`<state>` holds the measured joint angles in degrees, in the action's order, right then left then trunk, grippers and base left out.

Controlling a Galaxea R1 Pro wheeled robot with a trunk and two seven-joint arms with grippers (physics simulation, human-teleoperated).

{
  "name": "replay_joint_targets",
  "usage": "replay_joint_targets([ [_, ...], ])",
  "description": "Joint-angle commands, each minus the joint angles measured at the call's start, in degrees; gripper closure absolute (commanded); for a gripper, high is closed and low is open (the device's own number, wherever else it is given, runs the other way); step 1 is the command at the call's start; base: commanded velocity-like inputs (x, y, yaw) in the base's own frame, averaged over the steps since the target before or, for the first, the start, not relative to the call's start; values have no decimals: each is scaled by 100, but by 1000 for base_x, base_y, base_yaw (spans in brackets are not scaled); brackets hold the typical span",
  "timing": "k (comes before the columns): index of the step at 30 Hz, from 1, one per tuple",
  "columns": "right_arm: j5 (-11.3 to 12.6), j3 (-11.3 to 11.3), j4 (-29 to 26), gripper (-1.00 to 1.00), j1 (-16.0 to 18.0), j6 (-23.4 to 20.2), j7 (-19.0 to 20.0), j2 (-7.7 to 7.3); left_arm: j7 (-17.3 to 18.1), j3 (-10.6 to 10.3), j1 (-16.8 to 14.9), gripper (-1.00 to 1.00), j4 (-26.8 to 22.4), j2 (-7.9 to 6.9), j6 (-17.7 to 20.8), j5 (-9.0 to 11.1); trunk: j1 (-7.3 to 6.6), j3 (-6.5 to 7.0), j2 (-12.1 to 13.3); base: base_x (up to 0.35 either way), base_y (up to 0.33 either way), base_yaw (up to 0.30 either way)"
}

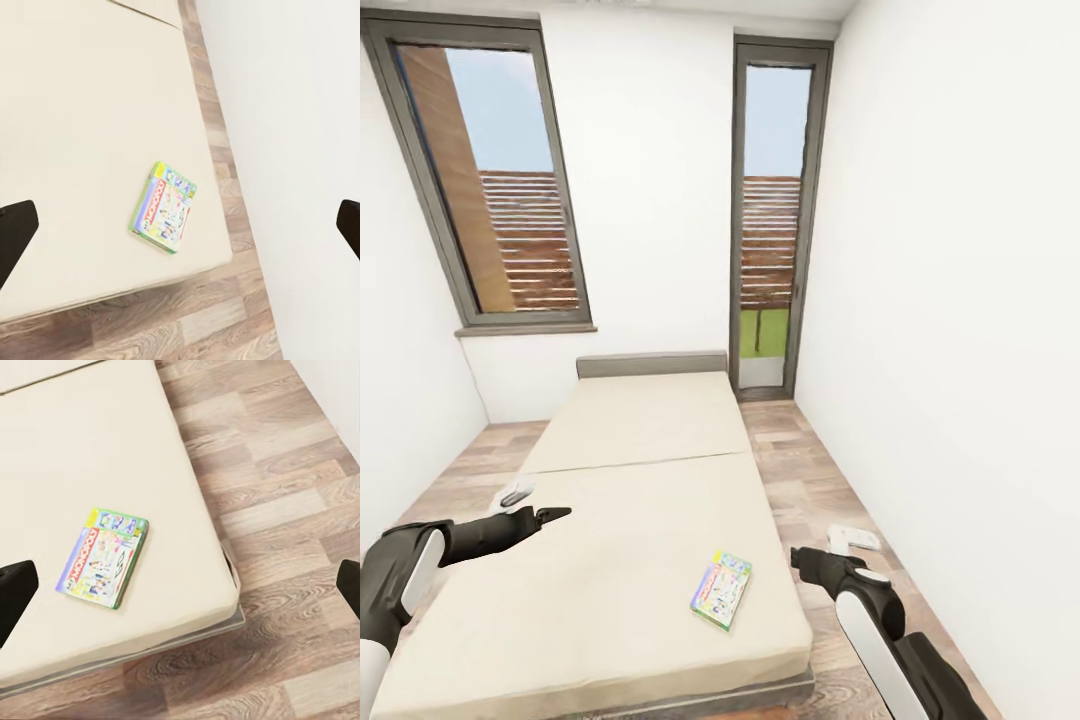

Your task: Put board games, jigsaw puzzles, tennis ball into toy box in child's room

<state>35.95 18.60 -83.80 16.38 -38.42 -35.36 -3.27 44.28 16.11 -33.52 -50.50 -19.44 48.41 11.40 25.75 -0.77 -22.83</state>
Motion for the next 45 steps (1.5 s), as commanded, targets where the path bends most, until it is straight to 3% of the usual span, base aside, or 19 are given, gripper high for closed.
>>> replay_joint_targets([
  [1,53,40,-7,-100,5,-7,-59,-7,18,10,-5,-100,2,2,27,-2,3,-8,-9,0,-60,286],
  [7,53,210,-6,-100,6,0,-66,-3,19,9,-5,-100,1,4,27,1,3,-8,-9,0,-25,290],
  [19,53,262,-5,-100,6,1,-54,-6,20,7,-5,-100,-4,3,22,1,3,-17,-9,60,-4,239],
  [45,53,272,-162,-100,5,49,-1,-15,54,11,-5,-100,-13,2,19,0,3,-20,-9,76,-35,18],
])
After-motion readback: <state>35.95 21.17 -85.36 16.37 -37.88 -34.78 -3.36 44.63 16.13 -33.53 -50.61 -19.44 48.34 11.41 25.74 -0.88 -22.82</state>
